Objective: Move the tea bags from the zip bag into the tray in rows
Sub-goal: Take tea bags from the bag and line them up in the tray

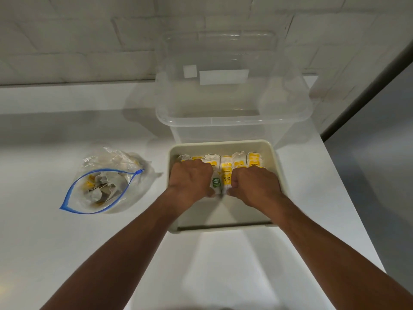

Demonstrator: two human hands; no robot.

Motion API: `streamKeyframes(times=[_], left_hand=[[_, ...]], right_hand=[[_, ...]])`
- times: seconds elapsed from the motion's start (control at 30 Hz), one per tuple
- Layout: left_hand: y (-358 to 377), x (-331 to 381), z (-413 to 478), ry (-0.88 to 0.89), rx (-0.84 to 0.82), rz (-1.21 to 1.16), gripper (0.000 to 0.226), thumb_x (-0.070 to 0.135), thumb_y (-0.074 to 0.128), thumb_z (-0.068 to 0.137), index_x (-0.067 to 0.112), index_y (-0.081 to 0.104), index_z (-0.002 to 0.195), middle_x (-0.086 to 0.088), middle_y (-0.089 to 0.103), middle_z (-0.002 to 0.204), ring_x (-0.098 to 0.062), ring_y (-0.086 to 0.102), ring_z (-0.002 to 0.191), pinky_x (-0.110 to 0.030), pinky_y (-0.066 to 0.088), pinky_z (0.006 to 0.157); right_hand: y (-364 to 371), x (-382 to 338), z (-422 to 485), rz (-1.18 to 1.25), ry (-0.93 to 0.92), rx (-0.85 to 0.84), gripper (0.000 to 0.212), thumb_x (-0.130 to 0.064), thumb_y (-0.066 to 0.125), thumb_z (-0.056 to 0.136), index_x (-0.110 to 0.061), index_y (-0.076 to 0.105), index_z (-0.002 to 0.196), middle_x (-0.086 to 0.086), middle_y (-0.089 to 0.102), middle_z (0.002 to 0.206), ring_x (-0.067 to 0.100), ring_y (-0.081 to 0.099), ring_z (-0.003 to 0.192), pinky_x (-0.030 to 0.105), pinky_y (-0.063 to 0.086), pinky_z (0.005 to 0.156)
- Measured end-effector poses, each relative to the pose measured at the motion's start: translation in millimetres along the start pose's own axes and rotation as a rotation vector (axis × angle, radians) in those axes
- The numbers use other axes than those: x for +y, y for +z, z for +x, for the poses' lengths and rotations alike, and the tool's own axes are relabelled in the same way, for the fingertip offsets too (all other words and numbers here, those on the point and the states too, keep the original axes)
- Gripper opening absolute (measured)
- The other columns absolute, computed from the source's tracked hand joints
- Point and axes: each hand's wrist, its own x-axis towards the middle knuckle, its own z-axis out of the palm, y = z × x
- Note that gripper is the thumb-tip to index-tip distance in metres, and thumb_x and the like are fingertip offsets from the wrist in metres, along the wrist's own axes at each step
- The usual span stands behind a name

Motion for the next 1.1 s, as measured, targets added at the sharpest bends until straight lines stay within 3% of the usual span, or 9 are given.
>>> streamKeyframes(times=[0.23, 0.4, 0.5, 0.6, 0.73, 0.83, 0.9, 1.1], left_hand=[[-25, -18, -6, -0.053, 0.038, -0.177, 0.037, 0.065, 0.059, 0.083, 0.03, 0.067, 0.094, 0.006, 0.067, 0.095, -0.019, 0.065, 0.091, -0.031, 0.05, 0.075], [-27, -18, -39, -0.077, 0.124, -0.356, 0.037, 0.069, 0.054, 0.084, 0.033, 0.061, 0.08, 0.012, 0.065, 0.082, -0.013, 0.059, 0.088, -0.026, 0.043, 0.068], [-20, -22, -56, -0.121, 0.178, -0.425, 0.042, 0.073, 0.051, 0.082, 0.033, 0.061, 0.083, 0.014, 0.067, 0.08, -0.011, 0.062, 0.086, -0.025, 0.043, 0.065], [-18, -35, -77, -0.161, 0.201, -0.457, 0.045, 0.074, 0.048, 0.082, 0.032, 0.063, 0.087, 0.012, 0.068, 0.079, -0.011, 0.064, 0.083, -0.026, 0.047, 0.065], [-12, -67, -111, -0.209, 0.239, -0.535, 0.039, 0.071, 0.049, 0.085, 0.035, 0.062, 0.09, 0.016, 0.067, 0.086, -0.005, 0.062, 0.085, -0.024, 0.046, 0.064], [0, -97, -140, -0.244, 0.241, -0.559, 0.035, 0.068, 0.05, 0.087, 0.036, 0.063, 0.092, 0.02, 0.066, 0.091, 0.0, 0.059, 0.085, -0.021, 0.037, 0.058], [11, -120, -156, -0.305, 0.25, -0.578, 0.033, 0.067, 0.052, 0.087, 0.037, 0.064, 0.092, 0.021, 0.065, 0.091, 0.002, 0.059, 0.084, -0.02, 0.039, 0.058], [43, -182, -169, -0.444, 0.22, -0.595, 0.025, 0.061, 0.054, 0.089, 0.042, 0.064, 0.103, 0.023, 0.066, 0.109, -0.011, 0.064, 0.096, -0.025, 0.043, 0.065]], right_hand=[[-14, 1, 0, 0.091, 0.043, 0.096, 0.02, -0.052, 0.062, 0.084, -0.033, 0.064, 0.087, -0.012, 0.065, 0.083, 0.017, 0.061, 0.084, 0.027, 0.04, 0.065], [-16, -4, -16, 0.169, 0.046, 0.122, 0.029, -0.067, 0.055, 0.081, -0.038, 0.061, 0.083, -0.018, 0.068, 0.081, 0.013, 0.061, 0.082, 0.026, 0.045, 0.065], [-13, -12, -24, 0.219, 0.025, 0.154, 0.03, -0.07, 0.053, 0.077, -0.041, 0.059, 0.083, -0.022, 0.067, 0.079, 0.009, 0.063, 0.081, 0.029, 0.053, 0.07], [-16, -29, -30, 0.308, -0.021, 0.166, 0.018, -0.057, 0.062, 0.081, -0.039, 0.062, 0.082, -0.023, 0.067, 0.083, 0.002, 0.06, 0.078, 0.022, 0.046, 0.065], [-19, -63, -36, 0.538, -0.179, 0.17, 0.009, -0.038, 0.071, 0.084, -0.039, 0.062, 0.081, -0.02, 0.065, 0.092, 0.002, 0.062, 0.072, 0.028, 0.047, 0.071], [-21, -95, -41, 0.694, -0.216, 0.114, 0.008, -0.032, 0.075, 0.084, -0.033, 0.067, 0.083, -0.024, 0.065, 0.083, 0.002, 0.061, 0.068, 0.019, 0.041, 0.063], [-20, -118, -41, 0.72, -0.234, 0.099, 0.007, -0.03, 0.075, 0.083, -0.031, 0.068, 0.083, -0.025, 0.063, 0.077, 0.002, 0.059, 0.067, 0.014, 0.038, 0.06], [-5, -182, -31, 0.655, -0.241, 0.092, 0.005, -0.034, 0.074, 0.081, -0.035, 0.069, 0.081, -0.022, 0.064, 0.09, 0.003, 0.063, 0.071, 0.027, 0.05, 0.072]])
